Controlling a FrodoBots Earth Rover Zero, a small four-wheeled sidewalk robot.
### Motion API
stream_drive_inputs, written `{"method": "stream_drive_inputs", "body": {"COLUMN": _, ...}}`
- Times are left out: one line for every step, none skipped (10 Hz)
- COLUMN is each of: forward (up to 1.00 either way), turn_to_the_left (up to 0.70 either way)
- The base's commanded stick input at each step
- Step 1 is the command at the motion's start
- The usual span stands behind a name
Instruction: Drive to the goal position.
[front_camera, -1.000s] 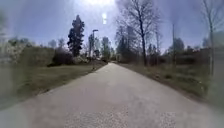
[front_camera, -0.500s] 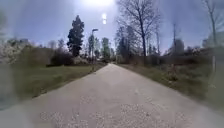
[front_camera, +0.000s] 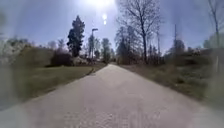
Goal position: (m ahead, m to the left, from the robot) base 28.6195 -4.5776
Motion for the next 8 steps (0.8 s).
{"method": "stream_drive_inputs", "body": {"forward": 0.66, "turn_to_the_left": 0.0}}
{"method": "stream_drive_inputs", "body": {"forward": 0.66, "turn_to_the_left": 0.0}}
{"method": "stream_drive_inputs", "body": {"forward": 0.7, "turn_to_the_left": 0.0}}
{"method": "stream_drive_inputs", "body": {"forward": 0.7, "turn_to_the_left": 0.0}}
{"method": "stream_drive_inputs", "body": {"forward": 0.66, "turn_to_the_left": 0.0}}
{"method": "stream_drive_inputs", "body": {"forward": 0.61, "turn_to_the_left": 0.0}}
{"method": "stream_drive_inputs", "body": {"forward": 0.65, "turn_to_the_left": -0.07}}
{"method": "stream_drive_inputs", "body": {"forward": 0.7, "turn_to_the_left": 0.0}}
